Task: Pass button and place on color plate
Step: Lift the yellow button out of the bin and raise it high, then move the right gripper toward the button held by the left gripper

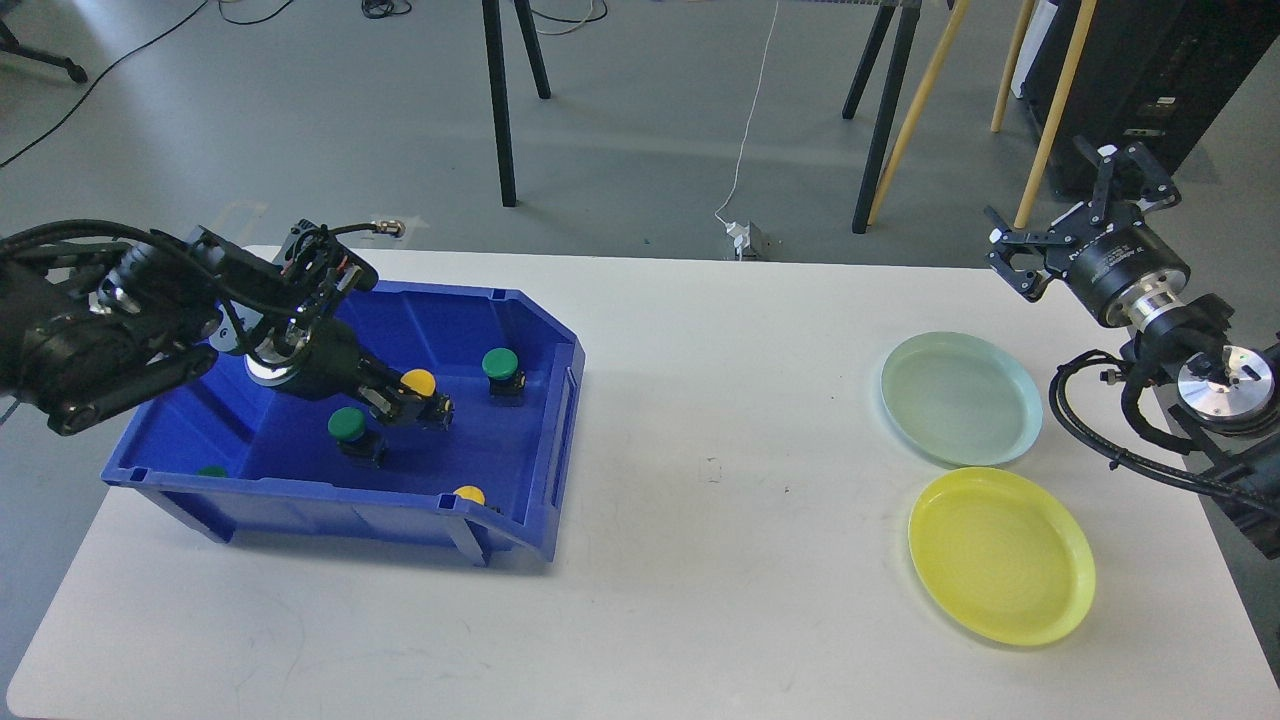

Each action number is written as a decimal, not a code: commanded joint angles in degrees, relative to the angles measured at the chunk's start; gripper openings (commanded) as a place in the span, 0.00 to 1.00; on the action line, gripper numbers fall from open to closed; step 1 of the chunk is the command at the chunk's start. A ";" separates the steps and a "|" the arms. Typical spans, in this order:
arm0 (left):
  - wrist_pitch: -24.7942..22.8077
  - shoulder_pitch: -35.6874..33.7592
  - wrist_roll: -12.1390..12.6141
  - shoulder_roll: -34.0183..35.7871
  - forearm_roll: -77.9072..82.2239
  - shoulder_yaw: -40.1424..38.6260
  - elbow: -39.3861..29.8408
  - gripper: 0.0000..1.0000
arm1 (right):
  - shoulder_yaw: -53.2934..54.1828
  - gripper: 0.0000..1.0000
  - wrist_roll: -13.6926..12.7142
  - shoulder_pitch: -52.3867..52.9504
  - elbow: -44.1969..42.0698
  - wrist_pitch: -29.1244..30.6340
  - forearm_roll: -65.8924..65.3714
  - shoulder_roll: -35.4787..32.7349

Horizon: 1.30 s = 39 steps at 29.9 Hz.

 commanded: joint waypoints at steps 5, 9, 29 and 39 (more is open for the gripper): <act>0.00 0.49 0.00 8.77 -7.36 -14.87 -5.19 0.00 | 0.16 1.00 0.00 0.00 0.06 0.00 -0.04 -0.01; 0.00 0.49 0.00 10.62 -21.23 -19.79 -5.54 0.00 | -0.45 1.00 -0.35 0.01 0.15 0.00 -0.13 -0.01; 0.00 5.94 0.00 -28.49 -39.72 -28.41 12.74 0.00 | -11.53 1.00 -0.53 -3.78 33.71 0.00 -13.40 -11.78; 0.00 6.12 0.00 -28.67 -39.90 -29.12 12.83 0.00 | -14.07 0.99 -0.62 1.31 32.77 0.00 -14.02 -9.42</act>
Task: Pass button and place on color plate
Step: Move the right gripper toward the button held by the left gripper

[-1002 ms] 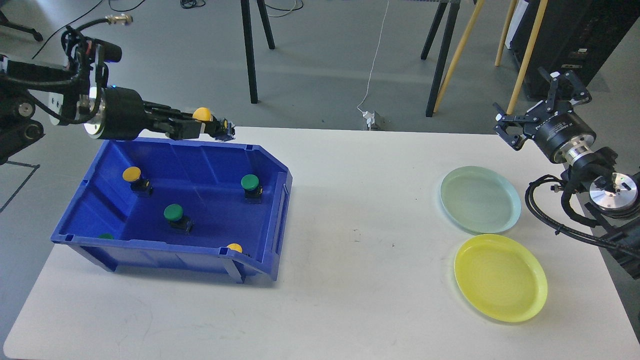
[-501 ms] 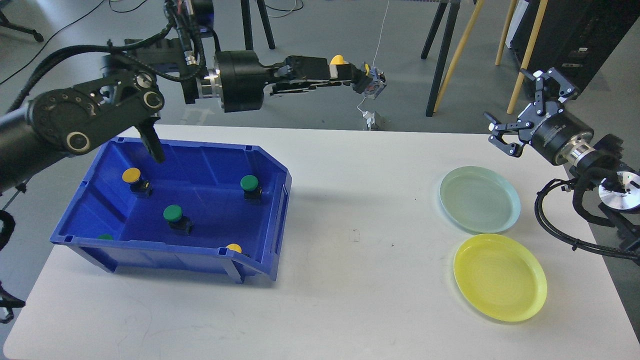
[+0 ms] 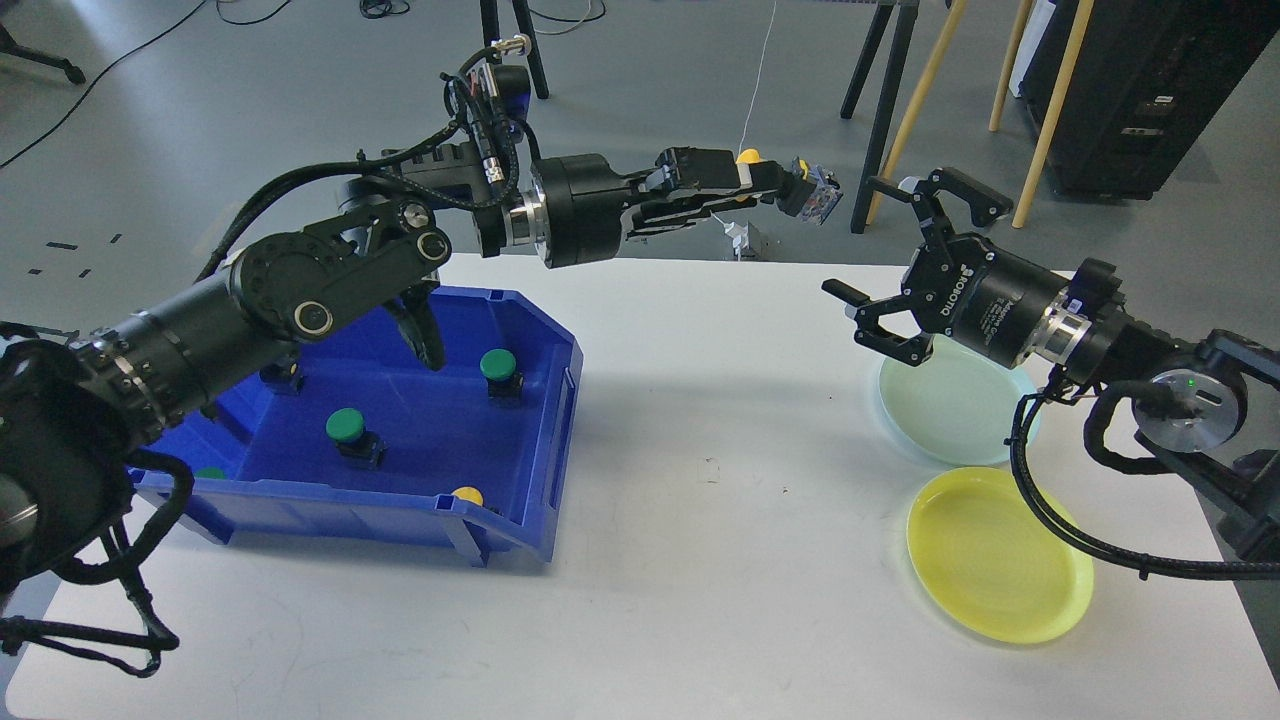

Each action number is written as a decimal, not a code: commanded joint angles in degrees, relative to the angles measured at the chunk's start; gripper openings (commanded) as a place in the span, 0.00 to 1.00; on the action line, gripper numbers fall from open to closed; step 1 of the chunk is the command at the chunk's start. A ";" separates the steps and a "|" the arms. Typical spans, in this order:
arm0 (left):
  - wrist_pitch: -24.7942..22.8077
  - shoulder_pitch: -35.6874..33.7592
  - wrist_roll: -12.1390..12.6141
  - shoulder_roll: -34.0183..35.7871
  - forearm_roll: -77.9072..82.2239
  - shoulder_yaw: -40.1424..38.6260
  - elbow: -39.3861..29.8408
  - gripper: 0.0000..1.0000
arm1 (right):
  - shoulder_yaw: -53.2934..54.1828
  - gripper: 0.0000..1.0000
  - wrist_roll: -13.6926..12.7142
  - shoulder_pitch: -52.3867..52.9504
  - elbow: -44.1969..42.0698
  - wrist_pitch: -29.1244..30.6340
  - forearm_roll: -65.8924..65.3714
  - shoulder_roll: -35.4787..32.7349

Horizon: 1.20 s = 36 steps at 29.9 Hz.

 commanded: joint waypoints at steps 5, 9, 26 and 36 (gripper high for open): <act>0.00 0.11 -0.01 0.09 -0.03 -0.08 0.06 0.00 | -4.48 0.99 0.12 5.95 -3.98 0.00 -0.06 6.33; 0.00 0.11 -0.01 0.17 -0.11 -0.08 0.06 0.00 | -4.21 0.99 0.38 6.31 -3.90 0.00 0.38 6.94; 0.00 1.08 -0.01 0.61 -0.38 -0.87 0.06 0.00 | -3.42 0.99 0.56 5.43 -4.16 0.00 0.65 5.98; 0.00 1.25 -0.01 0.61 -0.38 -1.22 0.06 0.00 | -2.63 0.99 0.64 5.16 -4.69 0.00 0.73 5.80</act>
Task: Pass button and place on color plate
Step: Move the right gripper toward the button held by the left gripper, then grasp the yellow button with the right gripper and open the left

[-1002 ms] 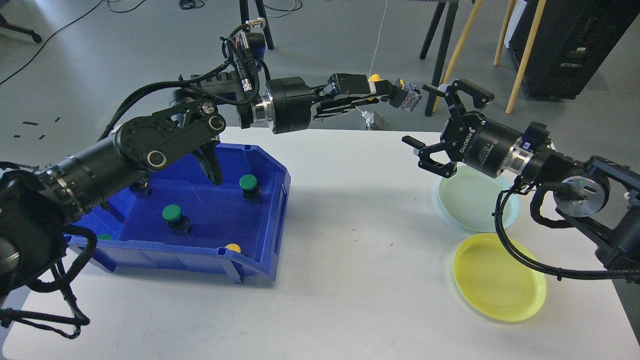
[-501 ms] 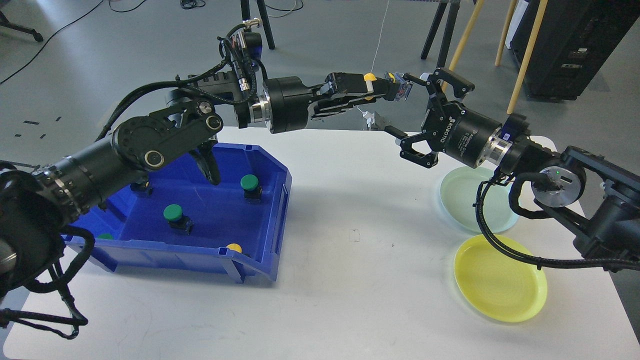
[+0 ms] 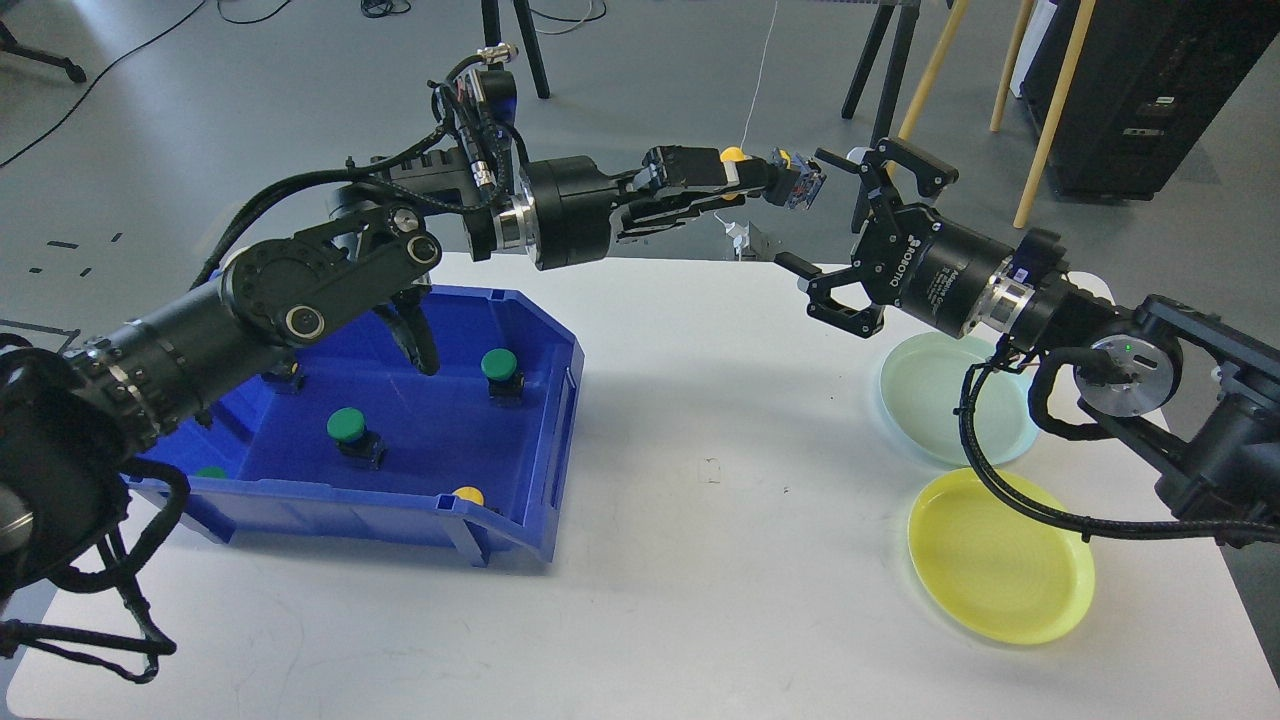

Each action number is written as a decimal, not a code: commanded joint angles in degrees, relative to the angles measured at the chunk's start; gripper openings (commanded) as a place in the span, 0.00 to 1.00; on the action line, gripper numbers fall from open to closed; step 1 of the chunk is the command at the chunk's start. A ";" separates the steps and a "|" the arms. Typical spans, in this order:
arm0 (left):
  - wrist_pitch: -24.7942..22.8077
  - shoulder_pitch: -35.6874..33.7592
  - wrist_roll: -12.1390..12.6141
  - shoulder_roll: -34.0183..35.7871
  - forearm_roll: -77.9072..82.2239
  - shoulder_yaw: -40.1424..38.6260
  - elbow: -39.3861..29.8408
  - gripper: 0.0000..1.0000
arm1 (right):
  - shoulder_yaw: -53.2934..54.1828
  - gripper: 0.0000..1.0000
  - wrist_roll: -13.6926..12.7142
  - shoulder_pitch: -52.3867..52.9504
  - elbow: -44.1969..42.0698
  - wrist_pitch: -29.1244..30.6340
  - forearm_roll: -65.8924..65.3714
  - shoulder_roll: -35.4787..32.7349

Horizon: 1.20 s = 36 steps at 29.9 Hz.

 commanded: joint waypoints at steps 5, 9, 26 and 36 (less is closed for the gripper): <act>-0.01 0.01 -0.02 -0.09 -0.05 -0.10 -0.01 0.00 | 0.35 0.99 0.10 -0.03 0.09 -0.03 0.18 0.17; -0.01 0.01 -0.02 -0.18 -0.05 -0.10 -0.01 0.00 | 0.35 0.98 0.10 0.23 0.35 -0.03 0.27 0.34; -0.01 0.01 -0.02 -0.35 -0.49 -0.10 0.08 0.00 | 2.11 0.00 0.63 1.90 0.53 -0.03 0.18 1.31; -0.01 0.01 -0.02 -0.53 -2.59 -0.10 0.08 0.21 | 1.76 0.00 0.63 1.73 0.71 -0.03 0.18 1.40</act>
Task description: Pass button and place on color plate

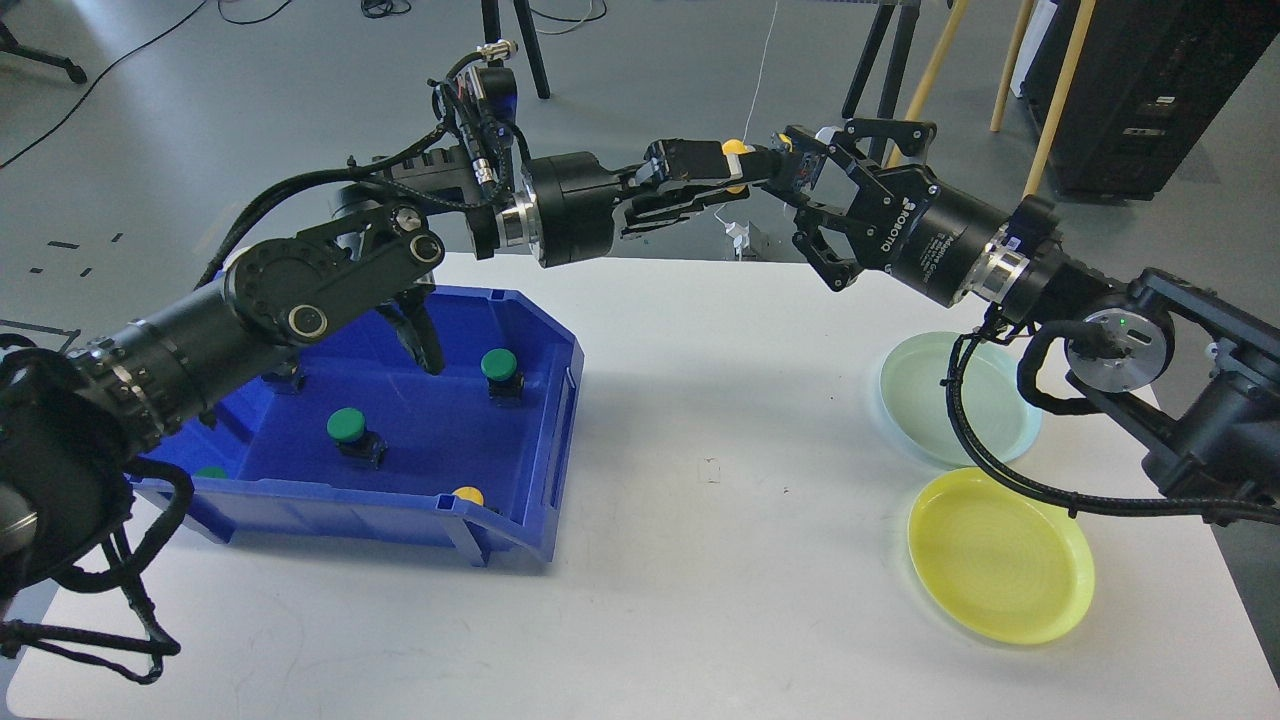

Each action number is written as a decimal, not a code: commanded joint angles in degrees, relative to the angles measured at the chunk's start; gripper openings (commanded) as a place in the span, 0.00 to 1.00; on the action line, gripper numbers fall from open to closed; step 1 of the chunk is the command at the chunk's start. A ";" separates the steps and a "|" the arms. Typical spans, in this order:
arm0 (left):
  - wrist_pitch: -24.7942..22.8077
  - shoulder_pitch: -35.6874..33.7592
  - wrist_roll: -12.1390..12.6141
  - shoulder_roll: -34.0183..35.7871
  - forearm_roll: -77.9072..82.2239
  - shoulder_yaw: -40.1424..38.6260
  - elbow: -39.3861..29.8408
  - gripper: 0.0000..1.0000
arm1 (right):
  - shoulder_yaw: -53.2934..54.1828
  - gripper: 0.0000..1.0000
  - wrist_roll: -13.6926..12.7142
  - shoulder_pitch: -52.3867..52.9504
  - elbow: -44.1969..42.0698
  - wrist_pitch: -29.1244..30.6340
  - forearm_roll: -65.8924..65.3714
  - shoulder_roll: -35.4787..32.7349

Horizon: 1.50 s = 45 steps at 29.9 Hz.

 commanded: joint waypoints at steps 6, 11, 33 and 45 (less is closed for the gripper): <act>0.00 0.88 0.02 -0.18 -7.31 0.04 0.61 0.76 | 0.42 0.00 0.04 -0.99 -0.04 0.01 0.11 -0.87; 0.00 1.32 0.02 -0.27 -11.62 0.04 3.68 0.89 | 2.43 0.00 0.04 -3.45 0.13 0.01 0.28 -3.76; 0.00 0.09 0.02 32.95 22.71 1.09 -14.14 0.97 | 8.77 0.00 -0.58 -49.07 9.45 -5.14 23.93 -24.08; 0.00 2.20 0.02 34.89 45.41 12.94 -20.74 0.97 | 9.56 0.94 1.27 -53.46 9.54 -7.34 24.19 -20.99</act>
